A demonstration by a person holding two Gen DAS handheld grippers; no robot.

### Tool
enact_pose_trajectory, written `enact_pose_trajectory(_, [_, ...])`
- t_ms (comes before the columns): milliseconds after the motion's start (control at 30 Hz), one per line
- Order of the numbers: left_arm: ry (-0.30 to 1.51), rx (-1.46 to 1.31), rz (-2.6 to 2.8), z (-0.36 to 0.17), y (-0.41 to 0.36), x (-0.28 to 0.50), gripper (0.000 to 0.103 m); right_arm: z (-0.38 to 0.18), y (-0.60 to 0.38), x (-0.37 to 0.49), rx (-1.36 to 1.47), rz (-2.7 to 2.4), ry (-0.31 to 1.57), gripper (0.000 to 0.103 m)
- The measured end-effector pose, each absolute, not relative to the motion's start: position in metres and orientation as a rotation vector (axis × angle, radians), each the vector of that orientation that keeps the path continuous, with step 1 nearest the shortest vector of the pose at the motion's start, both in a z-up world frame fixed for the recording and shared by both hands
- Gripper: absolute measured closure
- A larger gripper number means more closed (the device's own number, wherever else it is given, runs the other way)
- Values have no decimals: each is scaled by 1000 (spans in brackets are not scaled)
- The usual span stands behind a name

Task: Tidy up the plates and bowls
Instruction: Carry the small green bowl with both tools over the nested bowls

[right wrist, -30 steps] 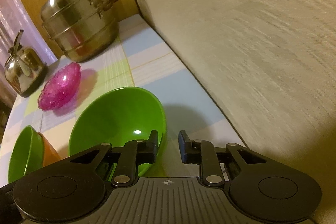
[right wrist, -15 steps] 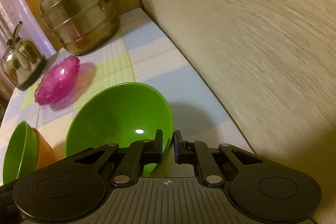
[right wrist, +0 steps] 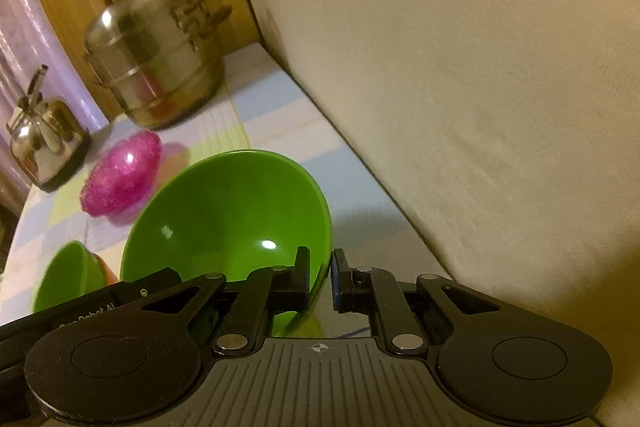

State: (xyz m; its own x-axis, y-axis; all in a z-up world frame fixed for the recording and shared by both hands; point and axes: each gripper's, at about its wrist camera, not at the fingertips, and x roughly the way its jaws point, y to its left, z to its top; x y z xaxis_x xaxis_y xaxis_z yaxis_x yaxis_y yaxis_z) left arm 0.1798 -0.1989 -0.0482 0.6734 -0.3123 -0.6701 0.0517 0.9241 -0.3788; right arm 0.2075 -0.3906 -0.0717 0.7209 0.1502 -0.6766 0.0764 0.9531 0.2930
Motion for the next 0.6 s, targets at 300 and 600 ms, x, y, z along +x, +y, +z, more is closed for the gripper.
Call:
enact_pose_trajectory(300, [751, -372, -184, -11, -158, 155, 85, -26, -359, 183, 290, 84, 702, 93])
enact_pose_trajectory(600, [702, -404, -94, 16, -92, 142, 85, -2, -298, 180, 274, 196, 684, 93])
